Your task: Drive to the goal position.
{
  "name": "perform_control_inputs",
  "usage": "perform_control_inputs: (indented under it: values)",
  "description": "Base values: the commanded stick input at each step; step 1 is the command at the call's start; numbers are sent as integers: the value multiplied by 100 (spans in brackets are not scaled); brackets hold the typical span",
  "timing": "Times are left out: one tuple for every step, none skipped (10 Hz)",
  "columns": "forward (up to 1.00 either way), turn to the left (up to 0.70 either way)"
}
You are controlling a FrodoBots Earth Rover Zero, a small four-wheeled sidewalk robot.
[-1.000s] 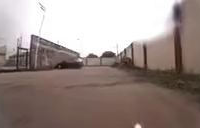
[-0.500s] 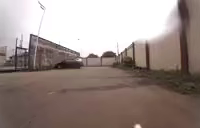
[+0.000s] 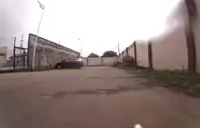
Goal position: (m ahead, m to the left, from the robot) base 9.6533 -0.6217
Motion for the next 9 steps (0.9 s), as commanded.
perform_control_inputs:
  values:
    - [70, 3]
    - [70, 3]
    - [70, 3]
    - [70, 3]
    - [70, 3]
    - [70, 3]
    - [70, 3]
    - [70, 3]
    - [70, 3]
